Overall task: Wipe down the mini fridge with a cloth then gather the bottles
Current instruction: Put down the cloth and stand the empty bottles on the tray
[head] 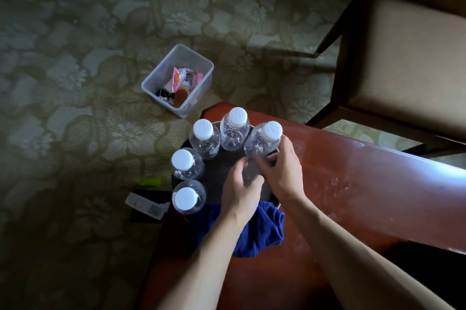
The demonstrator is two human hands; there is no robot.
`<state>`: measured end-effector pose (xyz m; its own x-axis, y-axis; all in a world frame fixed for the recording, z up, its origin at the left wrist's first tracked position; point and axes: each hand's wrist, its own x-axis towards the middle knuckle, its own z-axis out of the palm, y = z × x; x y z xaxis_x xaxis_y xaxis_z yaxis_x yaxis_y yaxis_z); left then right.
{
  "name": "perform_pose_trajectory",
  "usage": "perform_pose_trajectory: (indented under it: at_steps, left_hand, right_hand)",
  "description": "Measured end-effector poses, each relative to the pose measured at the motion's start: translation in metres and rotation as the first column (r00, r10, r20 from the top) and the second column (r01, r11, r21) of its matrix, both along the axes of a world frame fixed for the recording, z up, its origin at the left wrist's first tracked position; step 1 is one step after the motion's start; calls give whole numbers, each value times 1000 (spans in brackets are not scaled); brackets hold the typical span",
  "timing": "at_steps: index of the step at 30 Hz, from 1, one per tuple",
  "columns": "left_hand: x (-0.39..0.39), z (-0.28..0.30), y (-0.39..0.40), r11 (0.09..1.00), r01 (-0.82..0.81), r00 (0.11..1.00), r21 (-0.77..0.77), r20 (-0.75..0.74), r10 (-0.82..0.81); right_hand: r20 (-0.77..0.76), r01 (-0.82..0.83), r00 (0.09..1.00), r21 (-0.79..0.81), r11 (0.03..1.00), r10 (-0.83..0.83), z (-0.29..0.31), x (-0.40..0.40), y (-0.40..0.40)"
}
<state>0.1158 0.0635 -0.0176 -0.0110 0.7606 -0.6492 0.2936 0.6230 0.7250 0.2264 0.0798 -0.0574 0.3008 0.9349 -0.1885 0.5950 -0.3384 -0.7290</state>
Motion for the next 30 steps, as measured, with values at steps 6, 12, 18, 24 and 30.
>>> perform_pose_trajectory:
  at_steps: [6, 12, 18, 24, 30]
  left_hand:
    - [-1, 9, -5, 1000, -10, 999, -28, 47, 12]
    - [-5, 52, -15, 996, 44, 997, -79, 67, -39]
    - [-7, 92, -22, 998, 36, 998, -46, 48, -34]
    - [-35, 182, -51, 975, 204, 978, 91, -62, -199]
    - [-39, 270, -109, 872, 440, 892, 214, -219, -397]
  right_hand:
    - [168, -11, 984, -226, 974, 50, 4, 5, -11]
    - [207, 79, 978, -406, 910, 7, 49, 2, -43]
    - [97, 194, 980, -338, 921, -171, 121, -11, -48]
    - [109, 174, 983, -334, 926, -145, 210, -18, -96]
    - [87, 258, 966, -242, 935, -244, 291, -15, -165]
